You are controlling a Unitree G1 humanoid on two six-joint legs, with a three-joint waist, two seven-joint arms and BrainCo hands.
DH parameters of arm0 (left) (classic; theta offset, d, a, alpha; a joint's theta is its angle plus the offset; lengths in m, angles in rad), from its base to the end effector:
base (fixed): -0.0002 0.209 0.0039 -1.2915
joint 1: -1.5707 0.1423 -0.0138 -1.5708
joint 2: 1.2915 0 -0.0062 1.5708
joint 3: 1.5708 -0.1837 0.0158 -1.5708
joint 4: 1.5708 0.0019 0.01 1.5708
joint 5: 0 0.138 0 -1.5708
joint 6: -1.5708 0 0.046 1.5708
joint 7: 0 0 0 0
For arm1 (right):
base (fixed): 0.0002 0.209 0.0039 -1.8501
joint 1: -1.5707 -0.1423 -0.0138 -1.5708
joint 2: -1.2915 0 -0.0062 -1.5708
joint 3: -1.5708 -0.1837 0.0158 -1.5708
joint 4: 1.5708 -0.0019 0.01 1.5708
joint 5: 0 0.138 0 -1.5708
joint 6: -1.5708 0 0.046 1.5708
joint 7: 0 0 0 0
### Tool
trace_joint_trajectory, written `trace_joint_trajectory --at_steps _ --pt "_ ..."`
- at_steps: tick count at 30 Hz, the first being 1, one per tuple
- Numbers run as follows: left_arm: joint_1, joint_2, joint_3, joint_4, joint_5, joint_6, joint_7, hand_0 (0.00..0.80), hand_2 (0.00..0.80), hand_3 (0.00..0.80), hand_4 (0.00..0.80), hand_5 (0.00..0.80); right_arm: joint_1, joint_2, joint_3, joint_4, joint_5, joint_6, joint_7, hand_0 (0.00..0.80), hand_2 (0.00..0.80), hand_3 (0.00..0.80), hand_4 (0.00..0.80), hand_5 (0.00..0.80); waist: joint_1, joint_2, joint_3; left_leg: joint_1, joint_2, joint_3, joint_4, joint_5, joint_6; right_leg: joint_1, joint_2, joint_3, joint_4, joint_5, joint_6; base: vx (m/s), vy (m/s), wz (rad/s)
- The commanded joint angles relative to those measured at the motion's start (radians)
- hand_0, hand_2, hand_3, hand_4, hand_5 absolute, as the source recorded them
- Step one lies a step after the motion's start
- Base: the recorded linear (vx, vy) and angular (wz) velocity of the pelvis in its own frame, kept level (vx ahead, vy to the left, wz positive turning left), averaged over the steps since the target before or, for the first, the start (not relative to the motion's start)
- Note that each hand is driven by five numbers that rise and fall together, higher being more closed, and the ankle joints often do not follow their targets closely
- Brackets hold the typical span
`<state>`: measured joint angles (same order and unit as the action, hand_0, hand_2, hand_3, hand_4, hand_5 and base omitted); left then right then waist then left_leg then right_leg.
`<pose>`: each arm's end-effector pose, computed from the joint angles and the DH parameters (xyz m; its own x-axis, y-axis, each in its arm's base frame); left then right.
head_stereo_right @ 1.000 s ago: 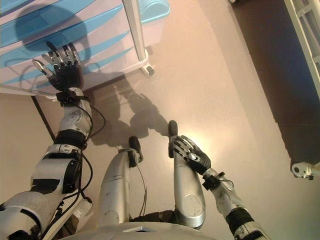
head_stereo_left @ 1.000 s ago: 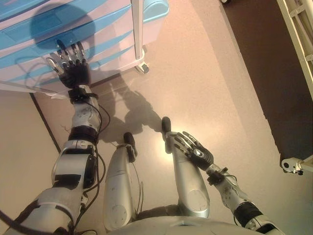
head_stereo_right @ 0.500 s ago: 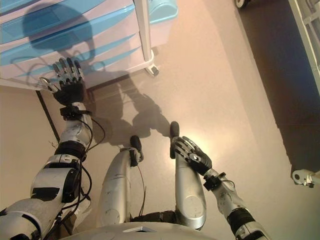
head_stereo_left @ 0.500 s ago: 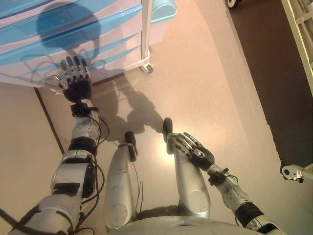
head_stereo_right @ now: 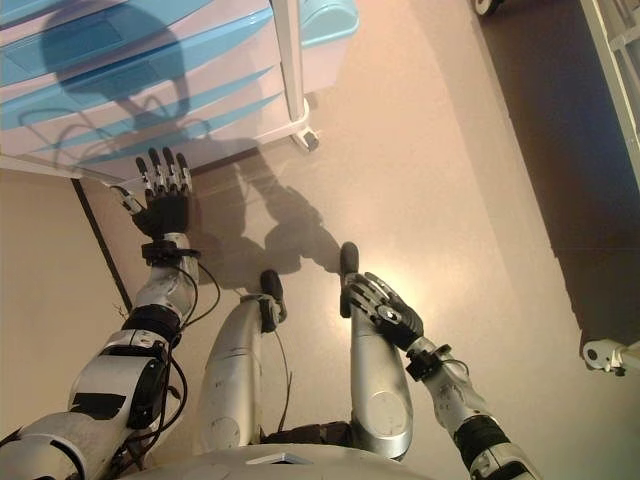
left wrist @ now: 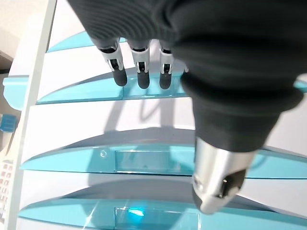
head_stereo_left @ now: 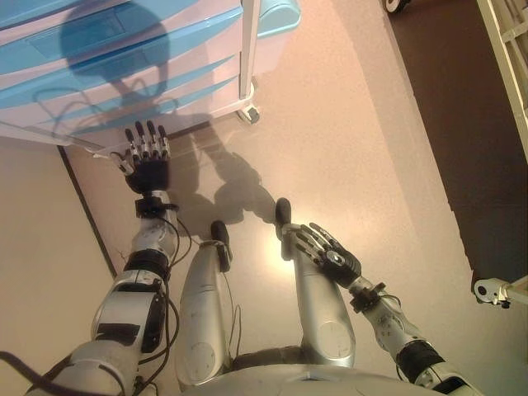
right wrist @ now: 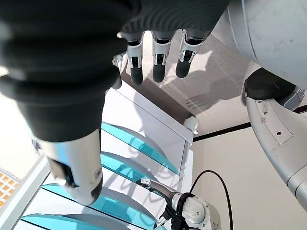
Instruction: Open the drawer and pick up the medicine
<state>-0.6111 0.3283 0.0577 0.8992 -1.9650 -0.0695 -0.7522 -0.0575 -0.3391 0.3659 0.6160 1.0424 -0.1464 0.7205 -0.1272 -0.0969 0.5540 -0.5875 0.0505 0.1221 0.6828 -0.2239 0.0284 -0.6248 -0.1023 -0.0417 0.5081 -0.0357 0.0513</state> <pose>0.3022 0.2291 0.0511 0.8460 0.2513 0.4703 0.4742 0.0486 -0.8791 0.1753 -0.1942 -0.0492 0.8146 0.5760 -0.0680 -0.3868 0.6268 0.6764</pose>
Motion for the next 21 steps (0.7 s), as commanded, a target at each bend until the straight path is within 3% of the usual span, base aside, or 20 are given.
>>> trace_joint_trajectory --at_steps 1,21 --pt "-0.019 0.034 0.035 -0.013 -0.007 -0.009 -0.044 0.0 0.0 0.0 0.0 0.0 0.085 0.015 0.084 -0.017 0.004 0.051 0.0 0.0 0.0 0.0 0.0 0.0 0.006 0.024 -0.034 0.041 -0.06 0.045 -0.189 0.024 0.031 0.009 0.028 -0.047 0.098 -0.12 0.01 0.008 0.033 0.01" --pt "-0.156 0.139 0.016 -0.092 -0.007 -0.096 0.069 0.0 0.0 0.0 0.0 0.0 0.084 -0.022 0.085 0.01 0.01 0.032 0.015 0.0 0.0 0.0 0.0 0.0 -0.004 0.046 -0.034 0.033 -0.062 0.059 -0.18 0.018 0.032 -0.008 0.017 -0.039 0.104 -0.128 0.001 0.001 0.009 0.0"
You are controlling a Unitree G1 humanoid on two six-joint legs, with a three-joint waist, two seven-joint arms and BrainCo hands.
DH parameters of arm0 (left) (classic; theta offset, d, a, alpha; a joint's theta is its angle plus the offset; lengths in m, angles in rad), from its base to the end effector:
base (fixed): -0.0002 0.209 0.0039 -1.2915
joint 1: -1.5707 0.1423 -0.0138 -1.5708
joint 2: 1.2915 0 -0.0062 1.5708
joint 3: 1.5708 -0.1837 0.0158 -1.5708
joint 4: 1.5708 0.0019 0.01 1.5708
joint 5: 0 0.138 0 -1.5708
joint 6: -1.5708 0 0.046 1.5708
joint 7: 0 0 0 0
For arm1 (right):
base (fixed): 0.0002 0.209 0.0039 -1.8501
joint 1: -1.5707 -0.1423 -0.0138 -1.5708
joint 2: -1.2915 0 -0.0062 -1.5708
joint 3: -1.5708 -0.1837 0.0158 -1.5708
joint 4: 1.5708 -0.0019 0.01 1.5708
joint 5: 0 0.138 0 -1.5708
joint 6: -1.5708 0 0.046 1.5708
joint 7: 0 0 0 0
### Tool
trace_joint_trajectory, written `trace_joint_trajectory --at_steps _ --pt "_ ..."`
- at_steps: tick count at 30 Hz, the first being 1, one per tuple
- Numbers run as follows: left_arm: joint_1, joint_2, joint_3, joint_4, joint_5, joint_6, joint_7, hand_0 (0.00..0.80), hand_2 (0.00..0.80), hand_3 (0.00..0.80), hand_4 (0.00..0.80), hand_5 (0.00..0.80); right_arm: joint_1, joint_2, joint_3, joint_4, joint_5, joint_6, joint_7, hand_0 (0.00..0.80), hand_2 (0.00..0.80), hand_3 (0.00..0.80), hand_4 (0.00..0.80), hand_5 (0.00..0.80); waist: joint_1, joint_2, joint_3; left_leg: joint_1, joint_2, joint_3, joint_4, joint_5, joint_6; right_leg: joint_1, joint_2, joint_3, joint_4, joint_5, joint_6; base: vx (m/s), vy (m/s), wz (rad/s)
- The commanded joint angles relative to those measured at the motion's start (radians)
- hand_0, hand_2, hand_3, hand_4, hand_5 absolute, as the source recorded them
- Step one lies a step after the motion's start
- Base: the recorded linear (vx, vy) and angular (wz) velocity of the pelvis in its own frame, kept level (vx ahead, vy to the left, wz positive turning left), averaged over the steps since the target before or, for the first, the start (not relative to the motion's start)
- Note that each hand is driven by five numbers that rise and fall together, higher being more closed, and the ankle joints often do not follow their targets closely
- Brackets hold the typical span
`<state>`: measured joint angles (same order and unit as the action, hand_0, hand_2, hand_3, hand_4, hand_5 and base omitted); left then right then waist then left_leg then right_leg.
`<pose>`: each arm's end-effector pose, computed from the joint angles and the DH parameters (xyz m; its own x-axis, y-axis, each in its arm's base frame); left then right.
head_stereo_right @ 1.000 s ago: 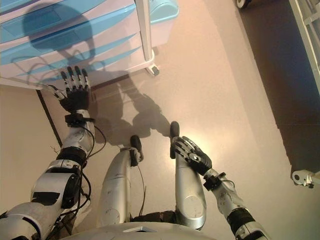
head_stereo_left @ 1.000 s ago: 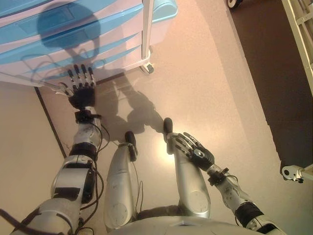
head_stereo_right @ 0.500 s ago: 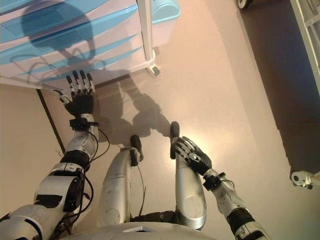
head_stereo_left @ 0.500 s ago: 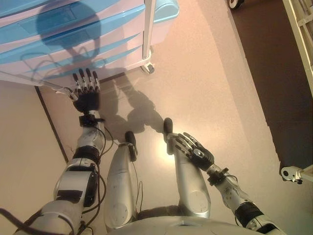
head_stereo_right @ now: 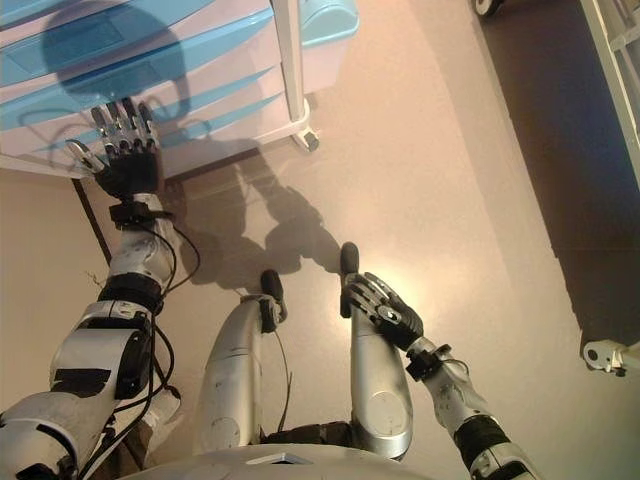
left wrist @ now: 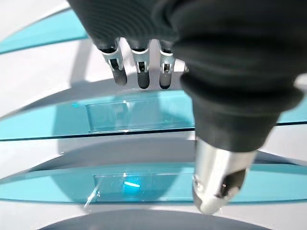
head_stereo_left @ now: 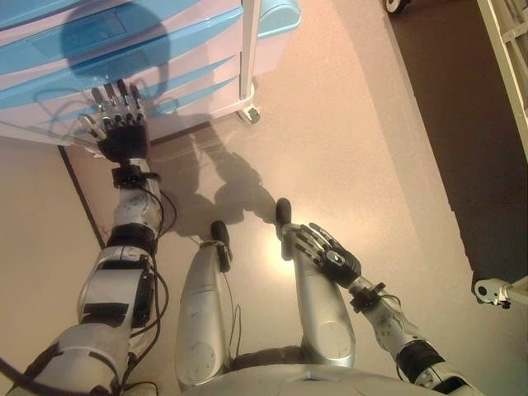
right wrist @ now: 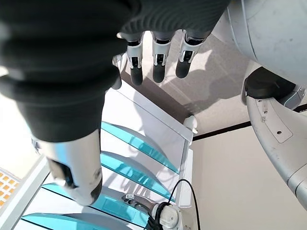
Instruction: Open the drawer and pick up the medicine
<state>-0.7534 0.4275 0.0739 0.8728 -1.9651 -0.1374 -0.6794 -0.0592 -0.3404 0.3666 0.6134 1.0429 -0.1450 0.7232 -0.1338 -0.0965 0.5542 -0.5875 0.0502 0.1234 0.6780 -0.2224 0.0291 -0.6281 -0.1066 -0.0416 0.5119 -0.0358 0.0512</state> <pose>0.3259 0.2507 0.1114 0.7665 0.2907 0.5726 0.5568 0.1435 -0.8182 0.1760 -0.1941 -0.0486 0.8124 0.5796 -0.0640 -0.3920 0.6241 0.6758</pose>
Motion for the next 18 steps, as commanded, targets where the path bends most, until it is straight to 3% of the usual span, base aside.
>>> trace_joint_trajectory --at_steps 1,8,18 --pt "-0.019 0.047 -0.001 -0.064 -0.007 -0.027 0.004 0.0 0.0 0.0 0.0 0.0 0.086 -0.024 0.083 0.015 0.01 0.031 0.015 0.0 0.0 0.0 0.0 0.0 0.002 0.046 -0.034 0.033 -0.062 0.058 -0.175 0.017 0.03 -0.005 0.02 -0.039 0.1 -0.127 0.002 0.0 0.0 0.0" --pt "-0.048 0.083 0.005 -0.045 -0.007 -0.03 0.051 0.0 0.0 0.0 0.0 0.0 0.089 -0.033 0.081 0.017 0.005 0.027 0.017 0.0 0.0 0.0 0.0 0.0 -0.003 0.052 -0.034 0.035 -0.062 0.06 -0.175 0.017 0.029 -0.007 0.018 -0.036 0.1 -0.129 0.0 0.0 0.0 0.0" --pt "-0.068 0.101 0.016 -0.055 -0.007 -0.054 -0.024 0.0 0.0 0.0 0.0 0.0 0.093 -0.045 0.073 0.03 0.001 0.018 0.033 0.0 0.0 0.0 0.0 0.0 -0.006 0.057 -0.034 0.039 -0.065 0.06 -0.177 0.019 0.027 -0.001 0.016 -0.032 0.09 -0.131 -0.004 0.0 0.0 0.0"
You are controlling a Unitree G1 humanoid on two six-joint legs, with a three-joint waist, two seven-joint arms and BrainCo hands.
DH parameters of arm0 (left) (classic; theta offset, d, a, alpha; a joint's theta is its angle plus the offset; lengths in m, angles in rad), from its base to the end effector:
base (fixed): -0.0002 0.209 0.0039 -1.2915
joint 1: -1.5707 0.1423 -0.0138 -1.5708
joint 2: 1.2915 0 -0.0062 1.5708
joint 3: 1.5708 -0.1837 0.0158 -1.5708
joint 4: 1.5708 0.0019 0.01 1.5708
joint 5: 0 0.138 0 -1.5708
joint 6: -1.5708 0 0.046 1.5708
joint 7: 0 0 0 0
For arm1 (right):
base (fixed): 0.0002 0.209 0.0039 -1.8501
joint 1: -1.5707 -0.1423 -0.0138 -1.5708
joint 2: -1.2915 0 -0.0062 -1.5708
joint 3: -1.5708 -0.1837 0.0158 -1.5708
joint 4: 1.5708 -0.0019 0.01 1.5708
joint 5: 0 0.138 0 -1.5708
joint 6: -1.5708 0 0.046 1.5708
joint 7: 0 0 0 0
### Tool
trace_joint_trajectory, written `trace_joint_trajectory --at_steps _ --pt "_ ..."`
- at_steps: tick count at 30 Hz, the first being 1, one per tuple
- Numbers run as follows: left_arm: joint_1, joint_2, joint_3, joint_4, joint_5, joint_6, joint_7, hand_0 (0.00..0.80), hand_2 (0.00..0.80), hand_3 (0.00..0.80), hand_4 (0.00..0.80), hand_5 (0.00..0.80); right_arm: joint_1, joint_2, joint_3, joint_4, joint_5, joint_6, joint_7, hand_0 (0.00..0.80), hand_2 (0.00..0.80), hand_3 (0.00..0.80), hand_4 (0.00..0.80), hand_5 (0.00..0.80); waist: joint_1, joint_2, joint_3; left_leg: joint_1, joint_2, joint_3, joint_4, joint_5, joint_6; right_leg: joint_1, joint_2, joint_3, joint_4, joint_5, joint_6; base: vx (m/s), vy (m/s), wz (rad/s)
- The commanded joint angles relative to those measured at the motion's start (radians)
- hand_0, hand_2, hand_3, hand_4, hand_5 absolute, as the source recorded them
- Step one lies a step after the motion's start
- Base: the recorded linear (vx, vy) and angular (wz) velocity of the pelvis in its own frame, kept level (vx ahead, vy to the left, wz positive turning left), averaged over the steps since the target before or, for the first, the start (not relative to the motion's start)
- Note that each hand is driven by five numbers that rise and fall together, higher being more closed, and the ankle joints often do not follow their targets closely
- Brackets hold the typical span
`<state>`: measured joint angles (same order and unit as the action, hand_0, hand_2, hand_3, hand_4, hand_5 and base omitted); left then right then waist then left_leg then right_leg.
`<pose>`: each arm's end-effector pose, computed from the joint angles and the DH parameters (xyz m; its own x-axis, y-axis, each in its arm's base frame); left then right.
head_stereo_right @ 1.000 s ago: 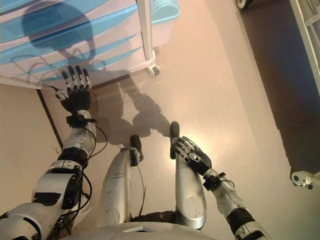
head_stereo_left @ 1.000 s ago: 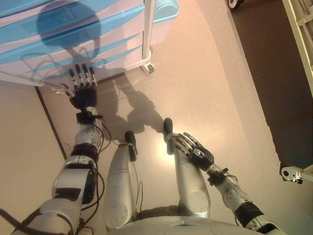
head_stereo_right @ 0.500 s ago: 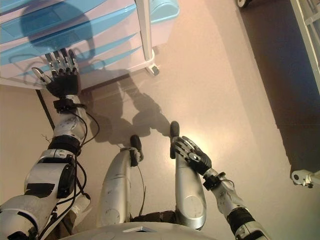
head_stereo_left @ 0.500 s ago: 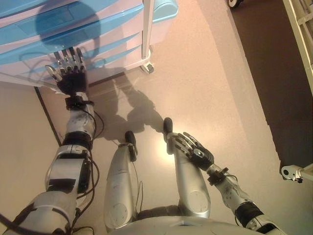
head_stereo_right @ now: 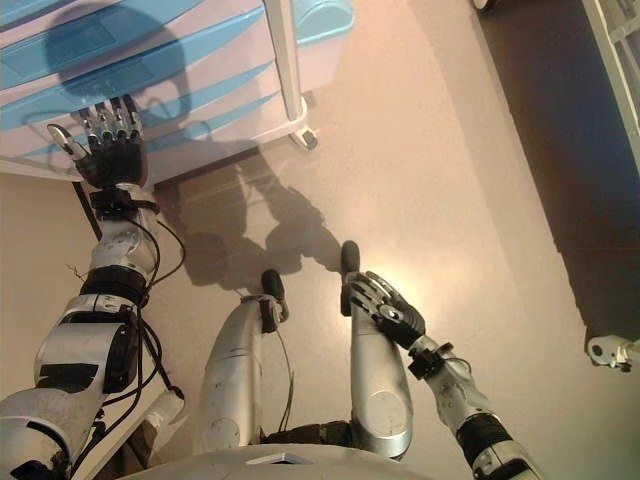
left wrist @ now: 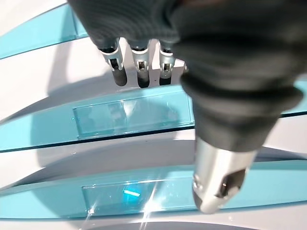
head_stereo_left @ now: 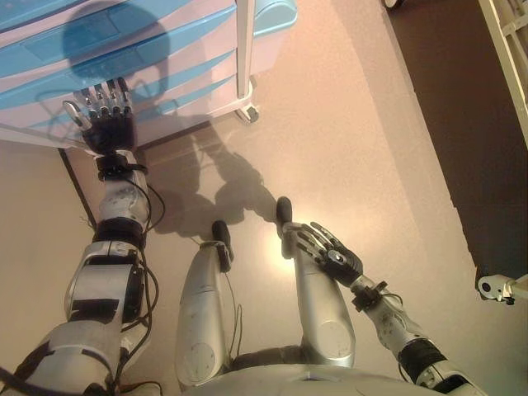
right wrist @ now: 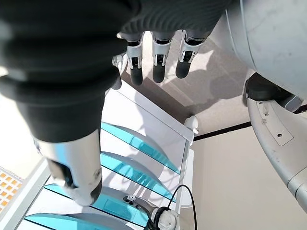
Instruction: Open the drawer and pick up the medicine
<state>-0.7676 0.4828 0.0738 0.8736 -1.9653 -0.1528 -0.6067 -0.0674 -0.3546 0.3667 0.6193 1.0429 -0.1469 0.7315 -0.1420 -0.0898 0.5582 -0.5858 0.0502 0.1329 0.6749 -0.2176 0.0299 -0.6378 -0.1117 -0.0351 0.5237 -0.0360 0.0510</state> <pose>0.3248 0.2665 0.1237 0.7781 0.3173 0.5421 0.5116 0.1807 -0.8400 0.1780 -0.1985 -0.0471 0.8102 0.5826 -0.0644 -0.4010 0.6311 0.6641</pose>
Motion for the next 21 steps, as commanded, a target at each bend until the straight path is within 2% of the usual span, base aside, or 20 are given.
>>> trace_joint_trajectory --at_steps 1,5,7,8,14,21 --pt "-0.056 0.046 0.02 -0.063 -0.007 -0.044 -0.11 0.0 0.0 0.0 0.0 0.0 0.101 -0.03 0.074 0.024 0.0 0.018 0.023 0.0 0.0 0.0 0.0 0.0 0.003 0.051 -0.038 0.039 -0.065 0.051 -0.176 0.015 0.026 0.01 0.022 -0.039 0.076 -0.131 -0.004 0.0 0.0 0.0" --pt "-0.071 0.052 0.028 -0.098 -0.007 -0.09 -0.141 0.0 0.0 0.0 0.0 0.0 0.104 -0.033 0.075 0.032 0.008 0.007 0.03 0.0 0.0 0.0 0.0 0.0 0.006 0.052 -0.038 0.04 -0.065 0.049 -0.177 0.015 0.024 0.012 0.021 -0.04 0.077 -0.133 -0.007 0.0 0.0 0.0" --pt "-0.079 0.059 0.026 -0.115 -0.007 -0.111 -0.149 0.458 0.458 0.458 0.458 0.458 0.105 -0.036 0.075 0.032 0.01 0.004 0.034 0.0 0.0 0.0 0.0 0.0 0.007 0.052 -0.038 0.039 -0.065 0.048 -0.176 0.015 0.023 0.012 0.02 -0.041 0.077 -0.134 -0.009 0.0 0.0 0.0" --pt "-0.083 0.063 0.024 -0.126 -0.007 -0.124 -0.148 0.797 0.797 0.797 0.797 0.797 0.106 -0.037 0.073 0.029 0.01 0.005 0.034 0.0 0.0 0.0 0.0 0.0 0.008 0.052 -0.038 0.04 -0.065 0.047 -0.176 0.015 0.022 0.014 0.019 -0.041 0.076 -0.135 -0.009 0.0 0.0 0.0" --pt "-0.1 0.071 0.025 -0.149 -0.007 -0.156 -0.139 0.8 0.8 0.8 0.8 0.8 0.106 -0.033 0.066 0.042 0.002 0.001 0.044 0.0 0.0 0.0 0.0 0.0 0.012 0.053 -0.038 0.049 -0.069 0.042 -0.18 0.018 0.019 0.025 0.016 -0.044 0.072 -0.137 -0.012 0.0 0.0 0.0" --pt "-0.103 0.08 0.015 -0.135 -0.007 -0.136 -0.142 0.8 0.8 0.8 0.8 0.8 0.104 -0.033 0.063 0.039 -0.002 0.002 0.044 0.0 0.0 0.0 0.0 0.0 0.015 0.051 -0.038 0.061 -0.066 0.042 -0.19 0.026 0.014 0.039 0.016 -0.051 0.071 -0.143 -0.015 -0.01 -0.008 0.0"
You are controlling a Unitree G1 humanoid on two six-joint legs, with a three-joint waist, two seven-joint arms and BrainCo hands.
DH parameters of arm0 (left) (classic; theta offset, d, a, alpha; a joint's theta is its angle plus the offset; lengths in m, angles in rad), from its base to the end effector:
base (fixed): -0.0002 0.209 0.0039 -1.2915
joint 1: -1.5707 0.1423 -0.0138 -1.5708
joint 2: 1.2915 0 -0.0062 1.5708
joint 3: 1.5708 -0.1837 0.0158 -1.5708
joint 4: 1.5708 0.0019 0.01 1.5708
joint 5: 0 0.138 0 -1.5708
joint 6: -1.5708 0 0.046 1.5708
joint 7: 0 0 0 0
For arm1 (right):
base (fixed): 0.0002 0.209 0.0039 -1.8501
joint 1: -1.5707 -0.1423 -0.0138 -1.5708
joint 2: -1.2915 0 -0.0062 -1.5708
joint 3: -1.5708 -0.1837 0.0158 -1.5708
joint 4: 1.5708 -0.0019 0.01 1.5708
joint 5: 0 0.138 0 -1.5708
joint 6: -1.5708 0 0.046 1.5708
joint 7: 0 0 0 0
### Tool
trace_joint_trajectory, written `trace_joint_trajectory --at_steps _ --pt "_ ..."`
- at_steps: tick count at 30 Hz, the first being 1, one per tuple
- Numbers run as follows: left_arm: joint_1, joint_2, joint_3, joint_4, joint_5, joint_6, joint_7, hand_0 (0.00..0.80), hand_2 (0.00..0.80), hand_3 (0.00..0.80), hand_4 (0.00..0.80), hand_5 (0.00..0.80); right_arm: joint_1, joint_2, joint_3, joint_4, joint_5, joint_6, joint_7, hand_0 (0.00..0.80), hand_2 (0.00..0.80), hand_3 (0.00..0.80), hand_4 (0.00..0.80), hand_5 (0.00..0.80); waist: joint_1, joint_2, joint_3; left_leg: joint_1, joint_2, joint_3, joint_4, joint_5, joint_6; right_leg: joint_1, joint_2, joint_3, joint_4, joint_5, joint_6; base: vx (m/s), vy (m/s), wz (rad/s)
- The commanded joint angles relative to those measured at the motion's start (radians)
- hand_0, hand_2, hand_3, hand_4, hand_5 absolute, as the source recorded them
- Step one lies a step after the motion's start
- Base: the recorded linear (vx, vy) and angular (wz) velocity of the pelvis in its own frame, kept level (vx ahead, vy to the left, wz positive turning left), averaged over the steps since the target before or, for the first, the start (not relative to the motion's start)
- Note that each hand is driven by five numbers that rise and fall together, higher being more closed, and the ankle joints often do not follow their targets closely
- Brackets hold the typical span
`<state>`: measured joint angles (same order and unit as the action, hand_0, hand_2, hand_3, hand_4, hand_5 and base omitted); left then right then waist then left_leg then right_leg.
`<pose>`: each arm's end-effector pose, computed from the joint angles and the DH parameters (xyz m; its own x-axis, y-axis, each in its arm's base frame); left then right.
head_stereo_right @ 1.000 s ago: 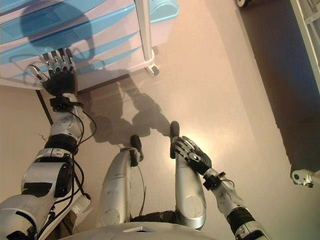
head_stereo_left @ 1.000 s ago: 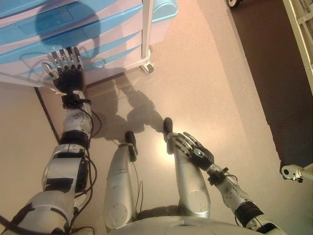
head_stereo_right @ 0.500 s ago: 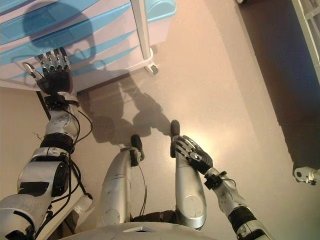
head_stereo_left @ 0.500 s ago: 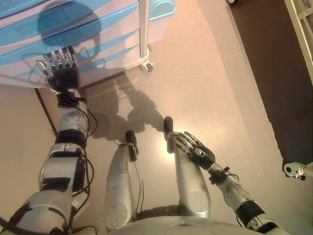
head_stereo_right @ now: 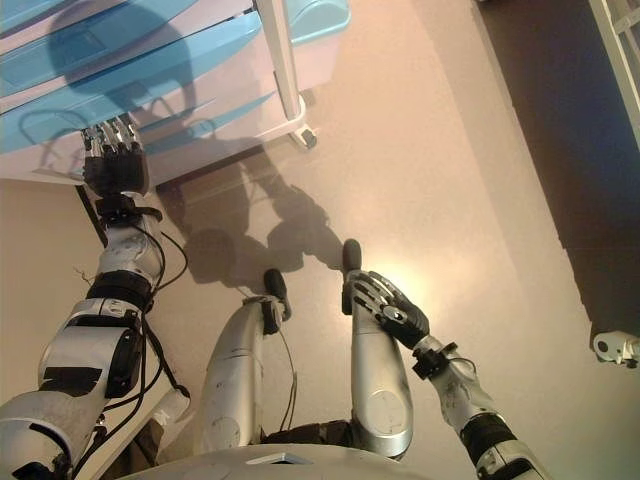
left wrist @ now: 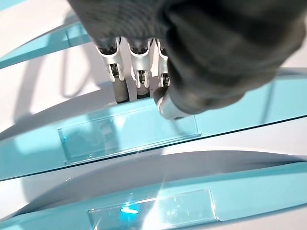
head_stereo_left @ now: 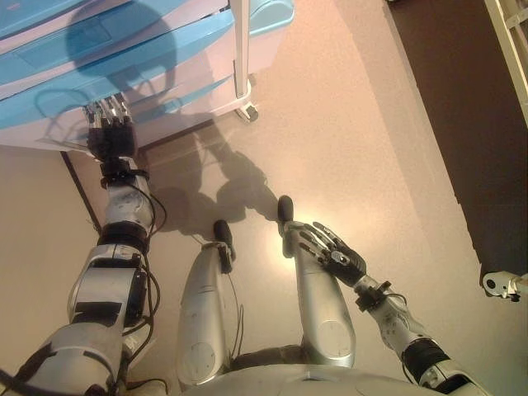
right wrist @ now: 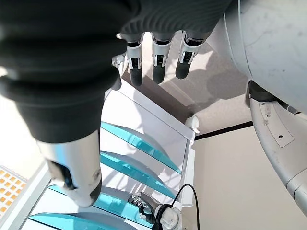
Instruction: Open the drawer and pick up the medicine
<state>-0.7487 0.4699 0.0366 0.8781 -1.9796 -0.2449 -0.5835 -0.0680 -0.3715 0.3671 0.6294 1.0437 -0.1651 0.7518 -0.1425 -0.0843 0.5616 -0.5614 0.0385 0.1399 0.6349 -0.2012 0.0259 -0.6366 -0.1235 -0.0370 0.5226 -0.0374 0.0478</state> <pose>0.3218 0.2643 0.1136 0.7861 0.3723 0.4934 0.4469 0.2092 -0.8698 0.1776 -0.2047 -0.0466 0.8098 0.5838 -0.0591 -0.4144 0.6403 0.6467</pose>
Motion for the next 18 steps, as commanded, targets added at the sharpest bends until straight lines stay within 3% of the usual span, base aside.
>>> trace_joint_trajectory --at_steps 1,18 --pt "-0.122 0.094 0.051 -0.138 0.007 -0.041 -0.166 0.8 0.8 0.8 0.8 0.8 0.103 -0.016 0.064 0.026 -0.002 0.022 0.021 0.0 0.0 0.0 0.0 0.0 0.016 0.045 -0.042 0.038 -0.054 0.035 -0.151 0.01 0.018 0.04 0.029 -0.05 0.071 -0.142 -0.012 -0.026 -0.029 0.05" --pt "0.009 0.047 0.021 -0.076 0.007 0.097 -0.221 0.8 0.8 0.8 0.8 0.8 0.104 0.001 0.072 -0.013 -0.017 0.017 -0.002 0.0 0.0 0.0 0.0 0.0 0.043 0.028 -0.042 0.078 -0.047 0.002 -0.186 0.039 0.0 0.098 0.04 -0.088 0.071 -0.169 -0.025 -0.027 -0.039 0.02"
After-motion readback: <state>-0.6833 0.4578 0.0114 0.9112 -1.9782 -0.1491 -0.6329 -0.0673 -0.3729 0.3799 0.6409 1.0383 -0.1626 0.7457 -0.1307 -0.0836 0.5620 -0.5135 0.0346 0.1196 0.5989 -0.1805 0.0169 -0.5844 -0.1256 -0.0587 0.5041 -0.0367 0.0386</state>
